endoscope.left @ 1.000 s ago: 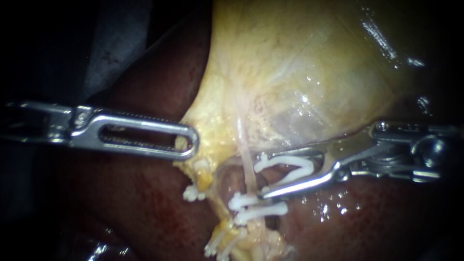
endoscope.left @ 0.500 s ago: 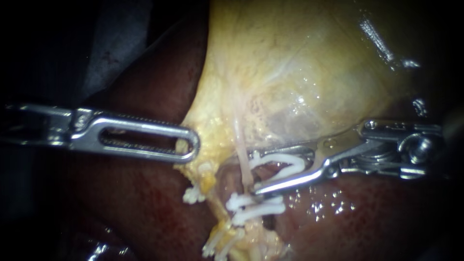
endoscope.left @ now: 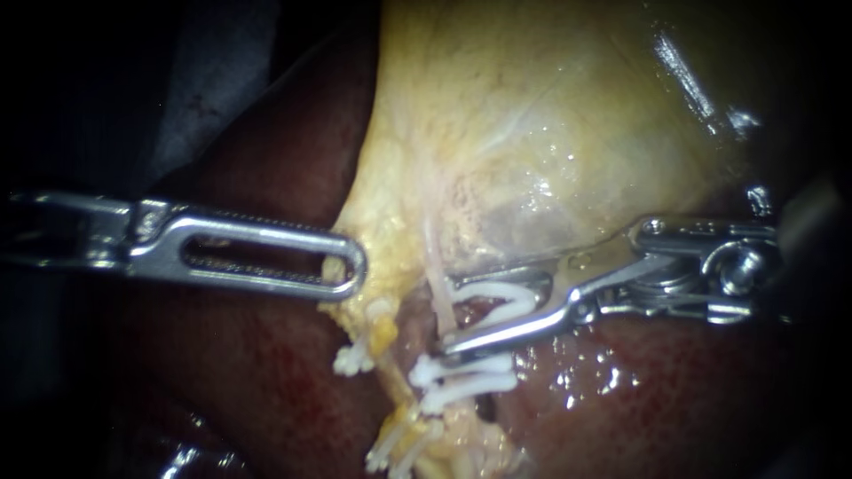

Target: Clipping third clip right tube

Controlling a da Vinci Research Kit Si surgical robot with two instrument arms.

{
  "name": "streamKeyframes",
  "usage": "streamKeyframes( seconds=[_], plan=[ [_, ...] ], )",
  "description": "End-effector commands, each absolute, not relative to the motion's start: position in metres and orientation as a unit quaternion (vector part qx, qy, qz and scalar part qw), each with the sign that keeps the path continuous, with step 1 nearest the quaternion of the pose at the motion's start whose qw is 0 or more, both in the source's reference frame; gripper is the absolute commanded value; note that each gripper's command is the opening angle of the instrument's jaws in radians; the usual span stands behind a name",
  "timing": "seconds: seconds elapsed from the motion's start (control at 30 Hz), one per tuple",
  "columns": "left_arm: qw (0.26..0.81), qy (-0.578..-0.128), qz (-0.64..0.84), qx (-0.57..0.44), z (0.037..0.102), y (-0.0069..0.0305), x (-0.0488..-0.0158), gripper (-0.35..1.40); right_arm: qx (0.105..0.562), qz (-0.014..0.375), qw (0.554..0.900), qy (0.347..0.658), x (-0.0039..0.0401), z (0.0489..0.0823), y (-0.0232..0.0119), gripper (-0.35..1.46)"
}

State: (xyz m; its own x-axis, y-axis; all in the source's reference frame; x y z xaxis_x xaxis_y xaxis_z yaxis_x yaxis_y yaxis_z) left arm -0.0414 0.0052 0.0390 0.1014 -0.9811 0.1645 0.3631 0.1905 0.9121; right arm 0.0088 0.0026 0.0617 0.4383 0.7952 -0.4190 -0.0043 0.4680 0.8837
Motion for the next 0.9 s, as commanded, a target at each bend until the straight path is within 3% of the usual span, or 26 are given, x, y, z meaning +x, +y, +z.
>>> streamKeyframes(
  seconds=[0.03, 0.9],
  plan=[
    [0.646, -0.422, -0.521, 0.366, 0.0391, 0.0052, -0.0414, -0.35, 0.437, 0.274, 0.727, 0.453, 0.0089, 0.0617, 0.0026, 0.53],
    [0.646, -0.422, -0.52, 0.366, 0.0395, 0.0054, -0.0413, -0.35, 0.442, 0.276, 0.725, 0.452, 0.0093, 0.0609, 0.0043, 0.47]
  ],
)
